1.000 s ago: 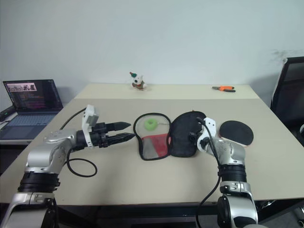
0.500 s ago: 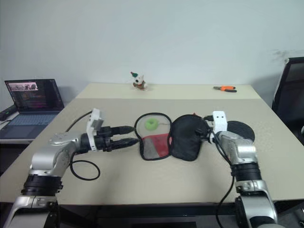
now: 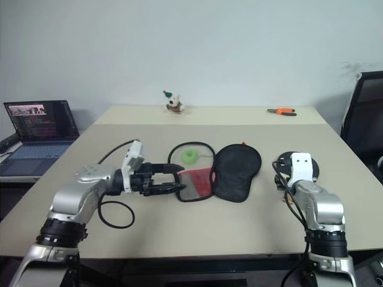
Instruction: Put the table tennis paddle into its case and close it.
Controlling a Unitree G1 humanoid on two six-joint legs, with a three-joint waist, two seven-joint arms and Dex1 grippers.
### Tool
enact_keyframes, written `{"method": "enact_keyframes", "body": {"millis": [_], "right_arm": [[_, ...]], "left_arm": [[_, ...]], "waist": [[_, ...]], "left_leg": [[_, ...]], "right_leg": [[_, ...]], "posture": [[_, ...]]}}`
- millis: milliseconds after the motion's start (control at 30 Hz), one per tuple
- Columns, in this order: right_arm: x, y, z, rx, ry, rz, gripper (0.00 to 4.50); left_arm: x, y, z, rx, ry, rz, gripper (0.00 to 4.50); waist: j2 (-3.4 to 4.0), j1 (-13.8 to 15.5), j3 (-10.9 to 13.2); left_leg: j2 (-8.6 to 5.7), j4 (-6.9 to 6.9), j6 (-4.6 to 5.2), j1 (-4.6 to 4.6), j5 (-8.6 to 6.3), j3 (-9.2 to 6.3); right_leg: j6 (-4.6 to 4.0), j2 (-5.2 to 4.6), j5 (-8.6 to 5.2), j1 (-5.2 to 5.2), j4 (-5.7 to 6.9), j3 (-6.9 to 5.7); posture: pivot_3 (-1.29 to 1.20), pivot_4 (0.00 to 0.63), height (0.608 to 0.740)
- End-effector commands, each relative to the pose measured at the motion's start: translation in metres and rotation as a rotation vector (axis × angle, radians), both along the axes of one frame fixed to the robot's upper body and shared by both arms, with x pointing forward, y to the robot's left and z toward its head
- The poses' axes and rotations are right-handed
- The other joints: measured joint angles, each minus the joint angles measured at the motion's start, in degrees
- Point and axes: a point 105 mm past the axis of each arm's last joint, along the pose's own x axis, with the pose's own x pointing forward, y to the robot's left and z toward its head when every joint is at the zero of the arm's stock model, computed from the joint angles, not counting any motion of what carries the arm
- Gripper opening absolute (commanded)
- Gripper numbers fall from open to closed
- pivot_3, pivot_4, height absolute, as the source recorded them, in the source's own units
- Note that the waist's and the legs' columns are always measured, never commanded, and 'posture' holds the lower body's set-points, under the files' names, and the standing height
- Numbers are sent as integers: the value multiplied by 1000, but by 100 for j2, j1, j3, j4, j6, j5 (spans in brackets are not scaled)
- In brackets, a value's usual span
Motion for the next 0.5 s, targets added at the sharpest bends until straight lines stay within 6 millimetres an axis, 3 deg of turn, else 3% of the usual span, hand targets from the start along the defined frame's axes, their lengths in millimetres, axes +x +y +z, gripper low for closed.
{"method": "enact_keyframes", "body": {"millis": [33, 200, 500], "right_arm": [[-3, -14, 6, 14, -25, -75, 4486], [-3, -24, -6, 46, 10, -137, 4486], [11, -23, -15, 27, 23, -121, 4486]], "left_arm": [[1, -1, 11, -3, -48, -14, 3521], [3, 0, 12, -2, -57, -6, 3521], [3, 3, 10, -5, -61, 18, 3521]], "waist": [[0, 4, 0], [0, 4, 0], [0, -6, 0]], "left_leg": [[0, 0, 0, -1, 0, 0], [0, -1, 0, -1, 0, 0], [-1, 1, 1, 4, 0, 6]], "right_leg": [[0, 0, 0, 0, -1, 0], [0, 0, 0, 0, -2, -2], [0, 4, 1, 1, 0, 4]], "posture": [[0, 150, 740], [0, 150, 740], [0, 150, 740]]}}
